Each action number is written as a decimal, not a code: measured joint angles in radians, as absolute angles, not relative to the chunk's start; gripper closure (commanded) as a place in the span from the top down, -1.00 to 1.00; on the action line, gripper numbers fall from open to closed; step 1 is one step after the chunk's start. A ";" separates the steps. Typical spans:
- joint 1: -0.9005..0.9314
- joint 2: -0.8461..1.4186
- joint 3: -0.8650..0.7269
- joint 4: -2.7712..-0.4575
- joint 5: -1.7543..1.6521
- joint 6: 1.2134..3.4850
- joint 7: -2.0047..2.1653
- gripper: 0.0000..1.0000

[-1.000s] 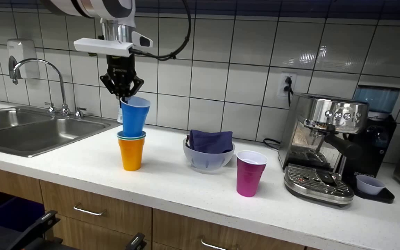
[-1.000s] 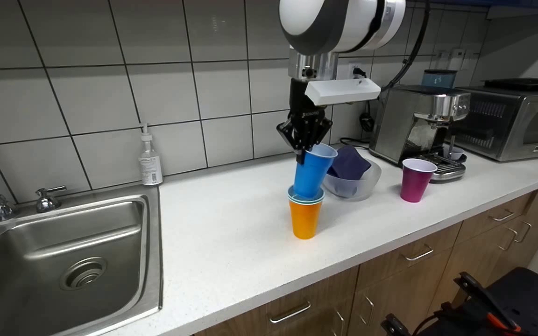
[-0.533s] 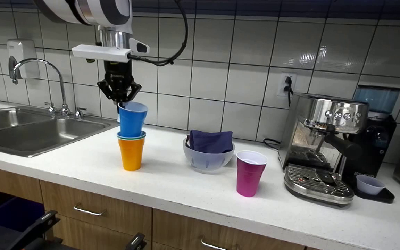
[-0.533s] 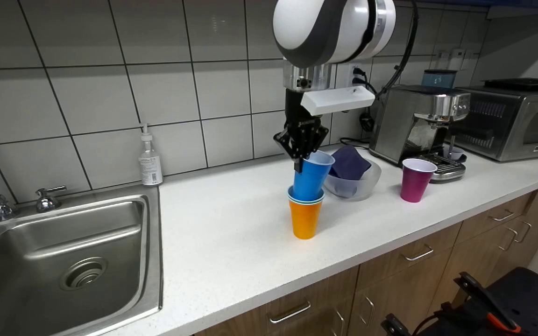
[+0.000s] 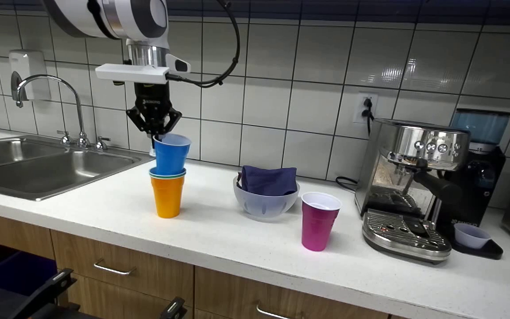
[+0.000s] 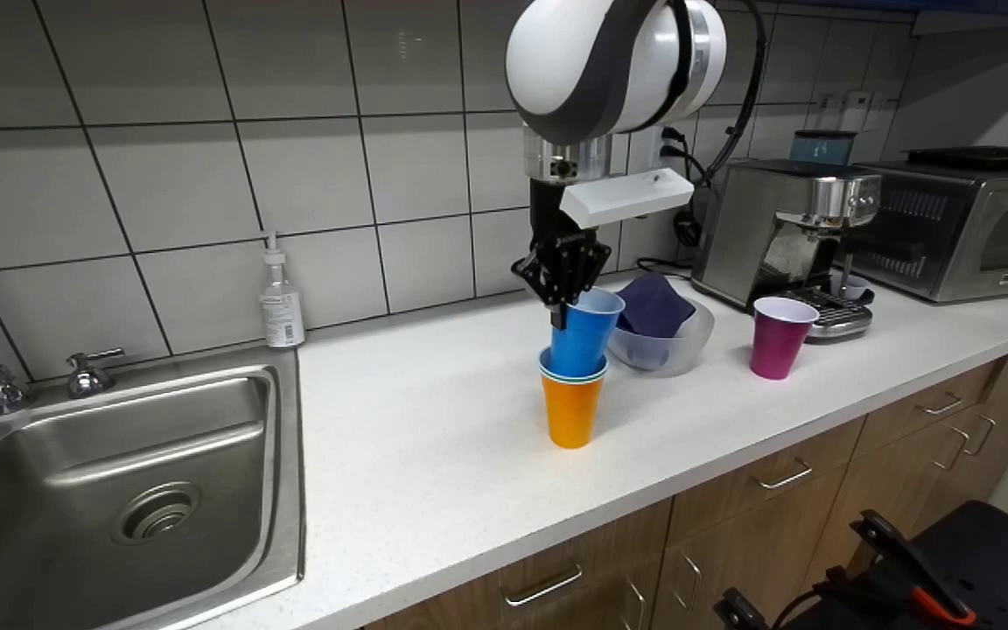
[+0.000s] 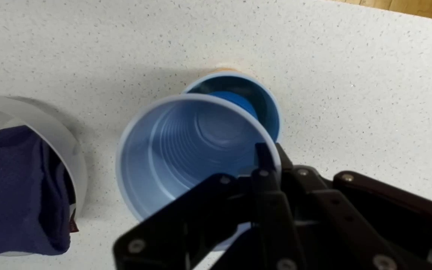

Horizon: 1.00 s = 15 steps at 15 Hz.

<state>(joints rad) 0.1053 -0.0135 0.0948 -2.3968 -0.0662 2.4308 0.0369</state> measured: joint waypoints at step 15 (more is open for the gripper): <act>0.101 -0.003 0.080 -2.375 -0.076 2.431 0.073 1.00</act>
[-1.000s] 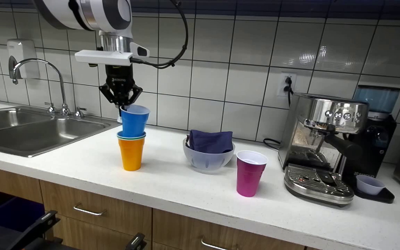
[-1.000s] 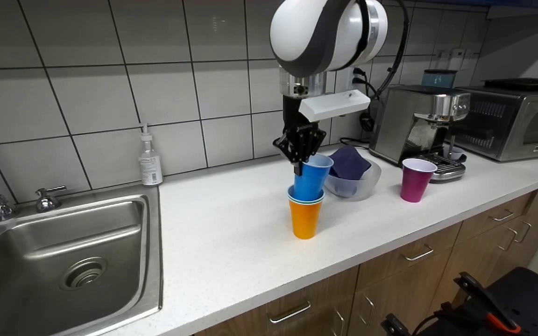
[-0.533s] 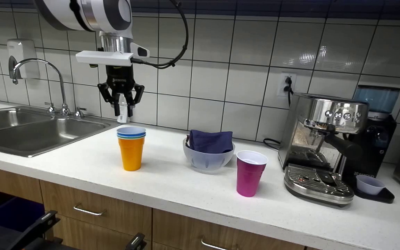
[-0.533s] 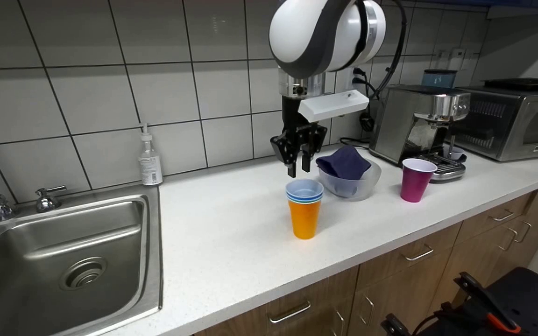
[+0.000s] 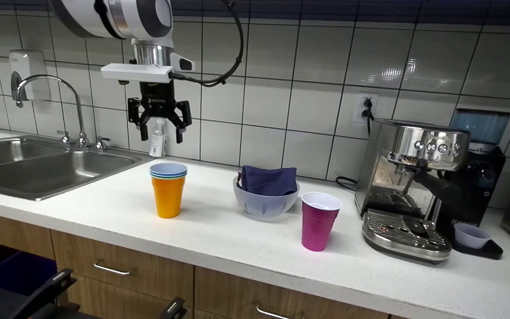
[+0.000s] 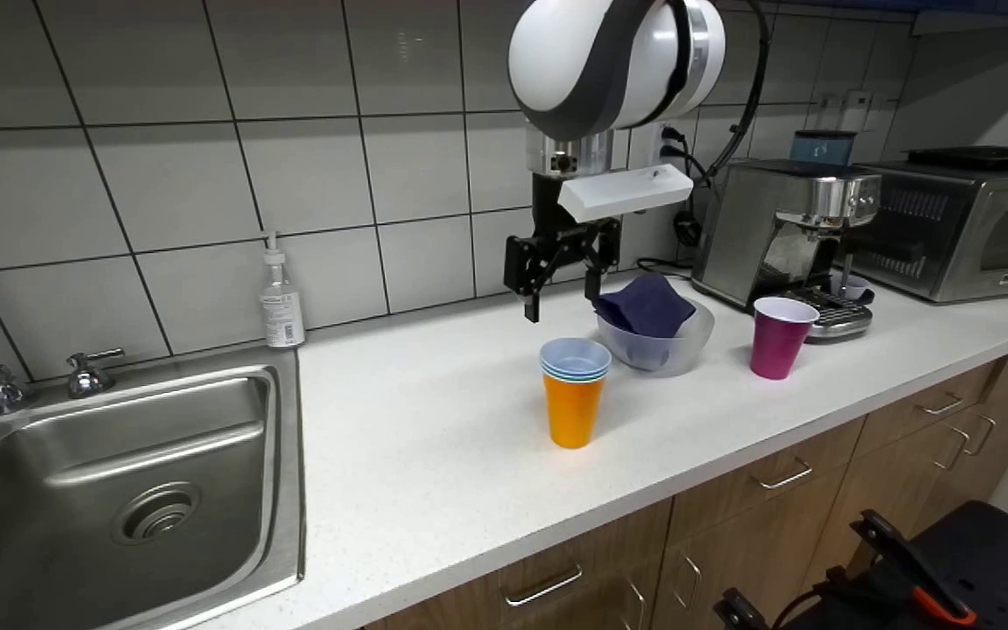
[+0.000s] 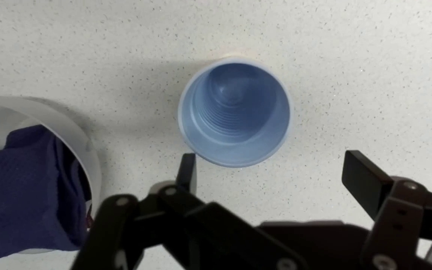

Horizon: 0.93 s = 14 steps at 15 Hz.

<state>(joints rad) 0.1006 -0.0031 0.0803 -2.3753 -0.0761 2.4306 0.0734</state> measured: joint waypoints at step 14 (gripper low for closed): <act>0.014 0.005 -0.026 -2.377 -0.149 2.425 0.195 1.00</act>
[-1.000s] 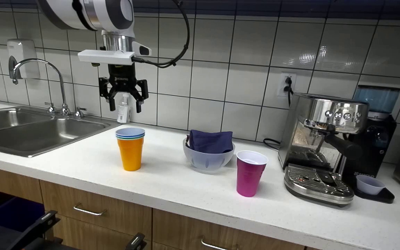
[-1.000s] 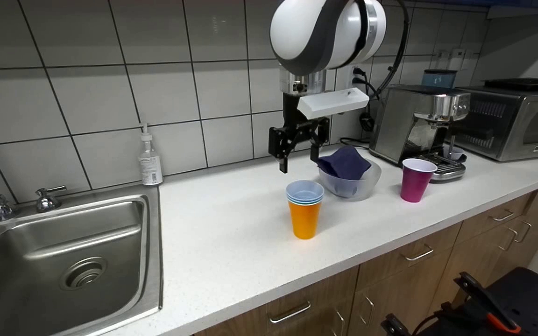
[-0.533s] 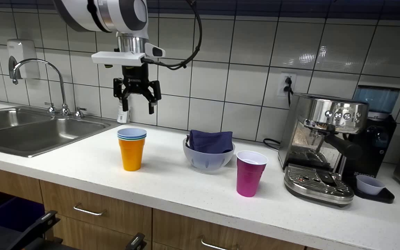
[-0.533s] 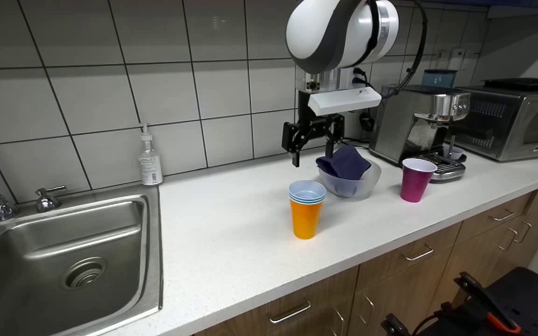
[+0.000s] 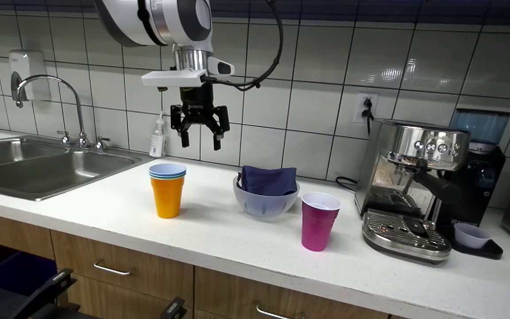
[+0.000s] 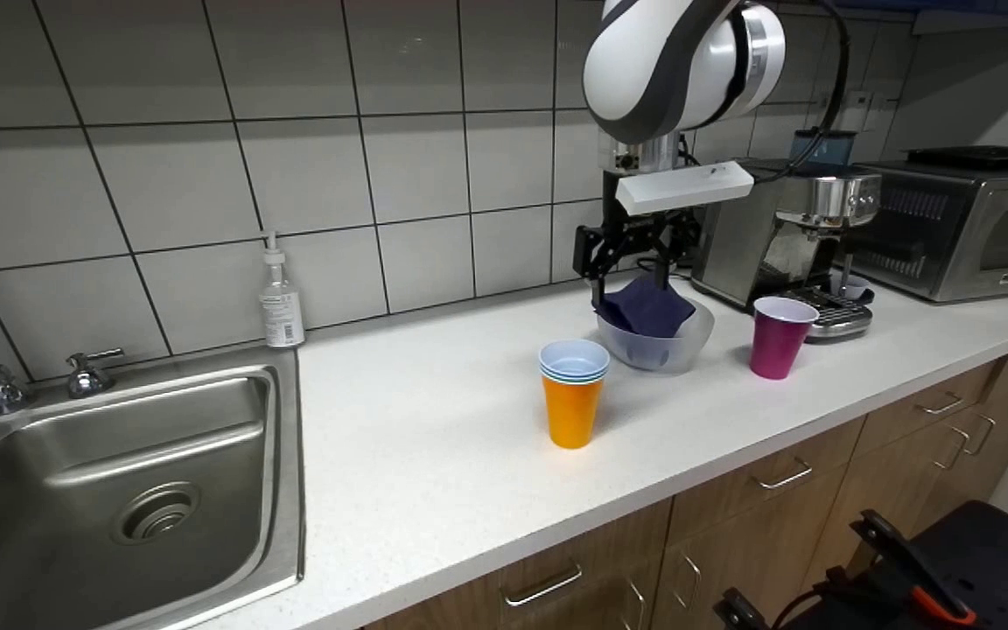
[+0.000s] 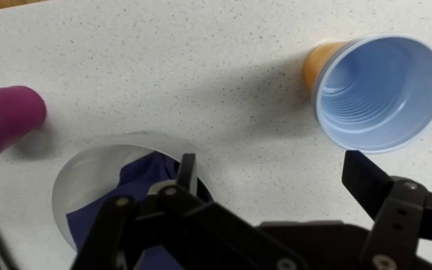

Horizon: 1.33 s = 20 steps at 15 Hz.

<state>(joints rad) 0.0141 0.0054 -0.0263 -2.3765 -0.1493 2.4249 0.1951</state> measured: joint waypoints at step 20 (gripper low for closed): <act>-0.132 0.196 -0.238 -2.274 -0.210 2.435 0.279 1.00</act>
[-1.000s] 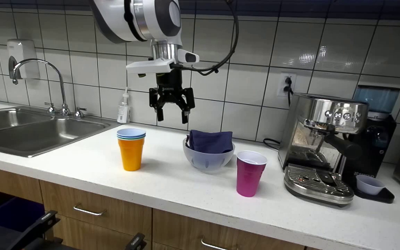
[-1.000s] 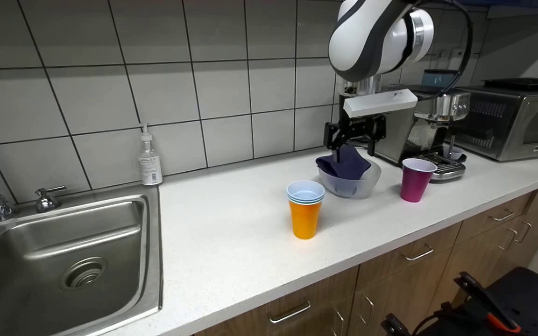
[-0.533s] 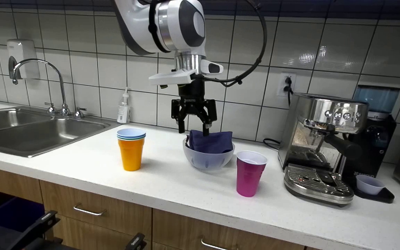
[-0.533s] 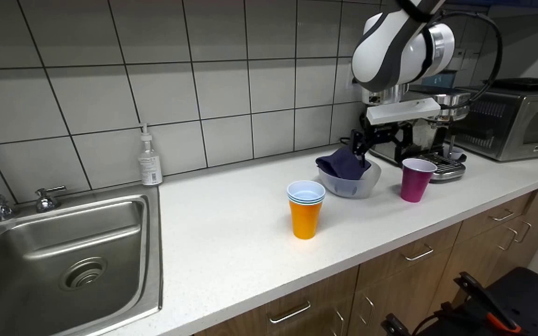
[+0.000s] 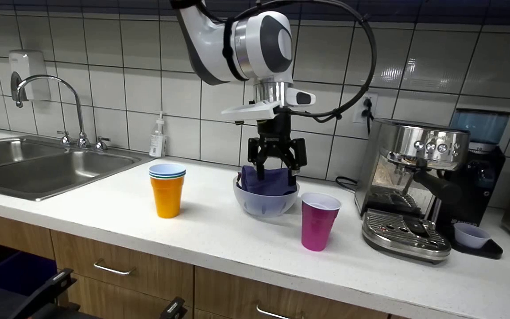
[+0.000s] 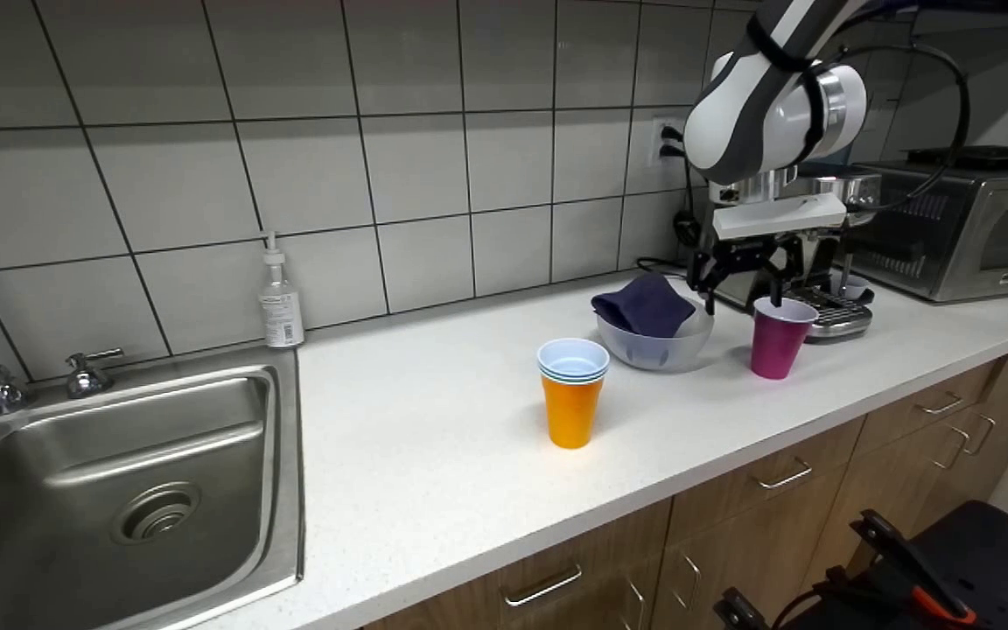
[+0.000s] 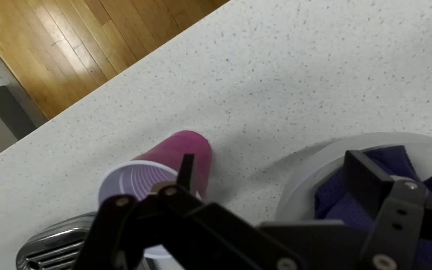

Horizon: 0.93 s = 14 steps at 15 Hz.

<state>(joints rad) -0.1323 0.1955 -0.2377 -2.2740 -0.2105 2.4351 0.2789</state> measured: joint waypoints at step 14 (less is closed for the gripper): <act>-0.188 0.410 -0.290 -2.082 -0.110 2.455 0.279 1.00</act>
